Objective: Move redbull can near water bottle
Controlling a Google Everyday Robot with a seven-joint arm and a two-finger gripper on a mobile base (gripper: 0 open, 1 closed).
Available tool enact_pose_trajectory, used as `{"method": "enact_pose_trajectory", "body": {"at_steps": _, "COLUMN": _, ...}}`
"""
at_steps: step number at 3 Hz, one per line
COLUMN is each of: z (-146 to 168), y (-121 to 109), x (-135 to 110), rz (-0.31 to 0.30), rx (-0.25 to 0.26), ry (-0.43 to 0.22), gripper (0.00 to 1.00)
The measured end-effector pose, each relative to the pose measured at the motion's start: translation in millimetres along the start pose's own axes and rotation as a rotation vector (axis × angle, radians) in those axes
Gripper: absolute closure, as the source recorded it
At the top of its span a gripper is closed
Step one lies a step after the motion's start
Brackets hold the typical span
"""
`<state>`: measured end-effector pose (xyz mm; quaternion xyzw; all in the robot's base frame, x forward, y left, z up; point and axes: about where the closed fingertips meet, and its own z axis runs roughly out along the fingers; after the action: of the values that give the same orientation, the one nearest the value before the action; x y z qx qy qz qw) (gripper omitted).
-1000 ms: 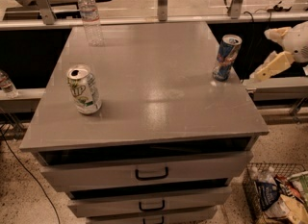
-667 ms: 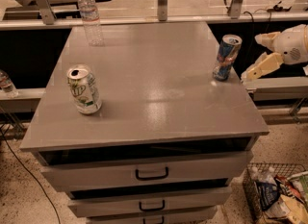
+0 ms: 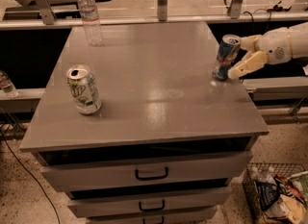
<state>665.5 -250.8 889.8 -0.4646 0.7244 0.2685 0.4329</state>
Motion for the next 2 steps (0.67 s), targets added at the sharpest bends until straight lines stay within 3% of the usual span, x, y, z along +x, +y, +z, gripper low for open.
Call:
{"method": "enact_pose_trajectory", "body": {"at_steps": 1, "z": 14, "y": 12, "x": -12, "rz": 0.0, "rx": -0.066, "ry": -0.055, "gripper": 0.16}}
{"method": "enact_pose_trajectory", "body": {"at_steps": 2, "z": 17, "y": 17, "x": -29, "rz": -0.033, "rx": -0.087, "ry": -0.116, "gripper": 0.41}}
